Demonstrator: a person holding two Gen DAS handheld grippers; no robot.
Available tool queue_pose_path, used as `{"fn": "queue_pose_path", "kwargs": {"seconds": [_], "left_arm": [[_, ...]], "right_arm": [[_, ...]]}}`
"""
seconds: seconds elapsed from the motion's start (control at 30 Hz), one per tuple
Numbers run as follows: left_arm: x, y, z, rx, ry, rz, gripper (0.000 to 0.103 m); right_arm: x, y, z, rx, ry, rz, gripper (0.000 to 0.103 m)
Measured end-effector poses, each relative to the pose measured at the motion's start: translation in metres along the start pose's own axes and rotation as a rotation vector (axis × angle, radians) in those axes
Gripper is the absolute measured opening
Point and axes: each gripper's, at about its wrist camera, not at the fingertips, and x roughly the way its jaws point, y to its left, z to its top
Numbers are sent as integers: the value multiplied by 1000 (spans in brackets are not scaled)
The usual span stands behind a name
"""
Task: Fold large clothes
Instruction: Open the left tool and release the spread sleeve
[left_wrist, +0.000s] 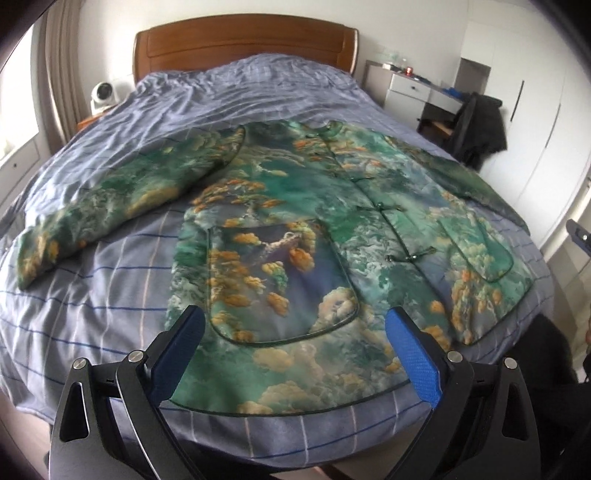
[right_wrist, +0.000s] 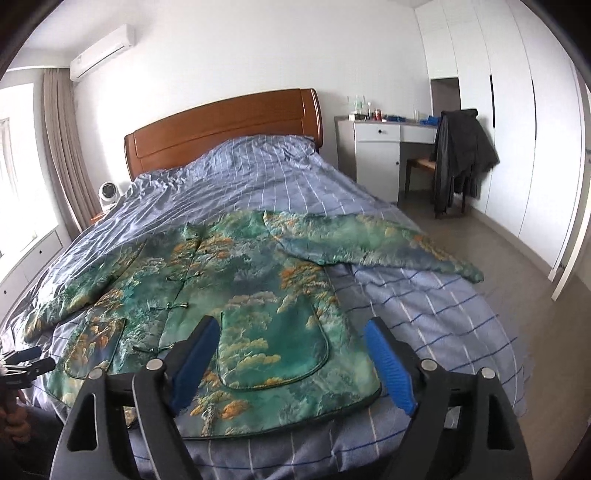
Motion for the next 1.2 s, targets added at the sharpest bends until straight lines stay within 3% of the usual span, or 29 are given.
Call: {"fn": "queue_pose_path", "kwargs": {"seconds": [0.27, 0.53, 1.2], "left_arm": [[-13, -3, 9, 41, -34, 55, 101], [-20, -3, 12, 19, -53, 40, 101], [-18, -3, 12, 23, -34, 67, 101]], "right_arm": [[0, 12, -4, -72, -6, 19, 85], [6, 26, -10, -133, 38, 69, 85], [12, 15, -11, -67, 74, 66, 85]]}}
